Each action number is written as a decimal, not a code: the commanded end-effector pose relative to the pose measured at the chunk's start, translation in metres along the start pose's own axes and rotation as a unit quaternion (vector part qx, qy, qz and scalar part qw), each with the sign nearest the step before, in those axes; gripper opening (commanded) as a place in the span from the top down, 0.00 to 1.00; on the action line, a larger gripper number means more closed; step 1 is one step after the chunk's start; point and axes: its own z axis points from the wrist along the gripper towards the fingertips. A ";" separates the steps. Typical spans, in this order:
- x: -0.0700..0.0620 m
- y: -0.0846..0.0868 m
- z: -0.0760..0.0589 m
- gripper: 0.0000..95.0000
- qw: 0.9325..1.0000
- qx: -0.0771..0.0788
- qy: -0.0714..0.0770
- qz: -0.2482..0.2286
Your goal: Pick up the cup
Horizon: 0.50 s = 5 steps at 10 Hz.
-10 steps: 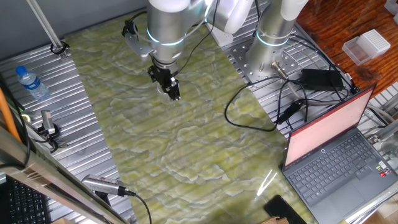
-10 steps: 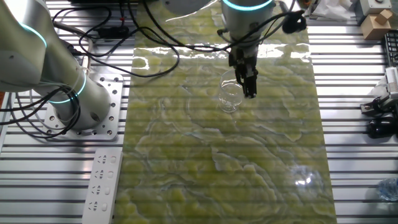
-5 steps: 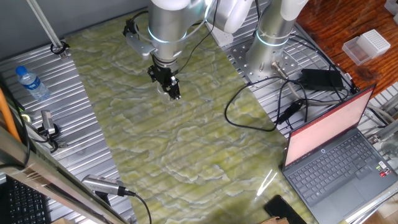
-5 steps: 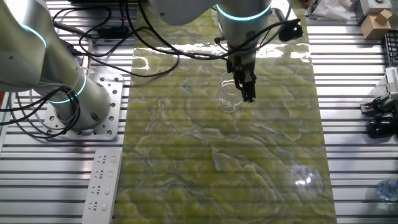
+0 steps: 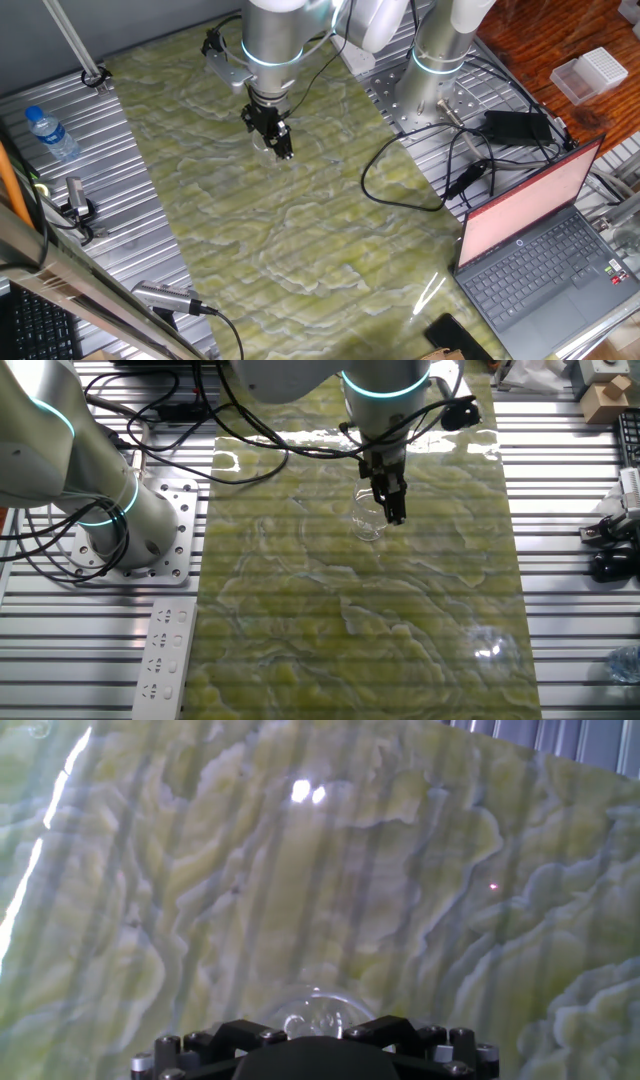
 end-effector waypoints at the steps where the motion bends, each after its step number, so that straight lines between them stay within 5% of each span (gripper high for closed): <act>1: 0.000 0.000 0.002 0.00 1.000 0.001 -0.002 0.001; 5: 0.001 0.002 0.008 0.00 1.000 0.002 -0.007 -0.001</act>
